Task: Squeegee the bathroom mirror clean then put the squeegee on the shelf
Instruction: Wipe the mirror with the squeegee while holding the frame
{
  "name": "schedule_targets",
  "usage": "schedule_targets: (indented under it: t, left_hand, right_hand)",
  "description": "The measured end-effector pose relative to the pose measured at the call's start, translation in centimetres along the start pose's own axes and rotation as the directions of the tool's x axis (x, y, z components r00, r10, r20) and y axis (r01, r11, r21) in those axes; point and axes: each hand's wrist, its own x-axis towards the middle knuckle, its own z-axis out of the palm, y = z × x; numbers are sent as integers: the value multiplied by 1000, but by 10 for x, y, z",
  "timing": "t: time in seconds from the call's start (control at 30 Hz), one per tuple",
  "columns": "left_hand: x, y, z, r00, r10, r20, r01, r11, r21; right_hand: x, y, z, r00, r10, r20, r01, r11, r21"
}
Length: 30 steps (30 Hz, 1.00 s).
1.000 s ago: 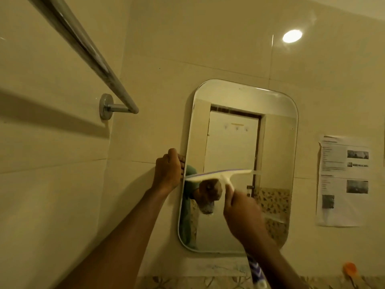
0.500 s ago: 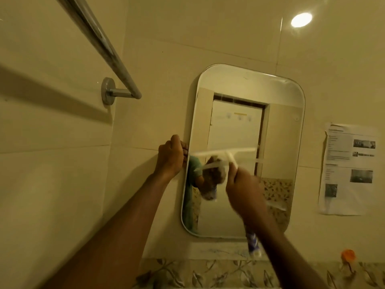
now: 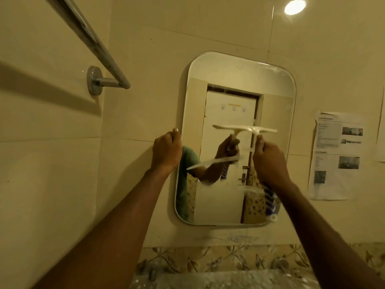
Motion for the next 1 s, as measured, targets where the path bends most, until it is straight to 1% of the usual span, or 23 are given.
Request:
schedule_targets:
  t: [0.1, 0.17, 0.2, 0.27, 0.33, 0.43, 0.53, 0.63, 0.73, 0.8, 0.87, 0.93, 1.0]
  left_hand:
    - [1, -3, 4, 999, 19, -25, -18, 998, 55]
    - [1, -3, 5, 999, 21, -32, -19, 998, 59]
    - [1, -2, 5, 999, 19, -30, -18, 998, 57]
    - [0, 0, 5, 999, 10, -32, -8, 998, 57]
    - [-2, 1, 5, 999, 9, -35, -7, 998, 58]
    - [-2, -1, 5, 999, 17, -38, -15, 999, 40]
    - [-1, -3, 6, 999, 28, -43, -27, 1000, 15]
    - [-1, -4, 5, 999, 29, -44, -30, 999, -12]
    - [-2, -6, 5, 998, 43, -41, -45, 997, -63]
    - [-3, -8, 5, 999, 19, -33, -22, 994, -108]
    - [-5, -9, 3, 1000, -21, -20, 17, 990, -142]
    - [-5, -10, 3, 999, -32, -6, 31, 989, -146]
    - [-5, -10, 2, 999, -42, 0, 41, 989, -143]
  right_hand:
    - [-55, 33, 26, 997, 76, 12, -75, 997, -33]
    - [-85, 41, 31, 992, 118, 45, -115, 991, -63]
    - [-90, 40, 28, 990, 124, 71, -120, 991, -52]
    - [-77, 33, 13, 985, 124, 117, -128, 992, 25]
    - [-43, 23, -7, 994, 89, 66, -94, 993, 76]
    - [13, 16, -28, 998, 56, -20, -54, 996, 73]
    - [23, 27, -27, 996, 83, -26, -81, 994, 71]
    - [-29, 47, 2, 987, 159, -4, -157, 982, 100]
    - [-99, 59, 34, 981, 190, 41, -192, 980, 44]
    - [-124, 56, 42, 975, 209, 75, -209, 978, -5]
    - [-123, 46, 36, 977, 195, 89, -197, 980, 12]
    - [-99, 32, 26, 990, 130, 59, -135, 987, 87]
    - [-64, 10, 17, 998, 67, 22, -69, 993, 93]
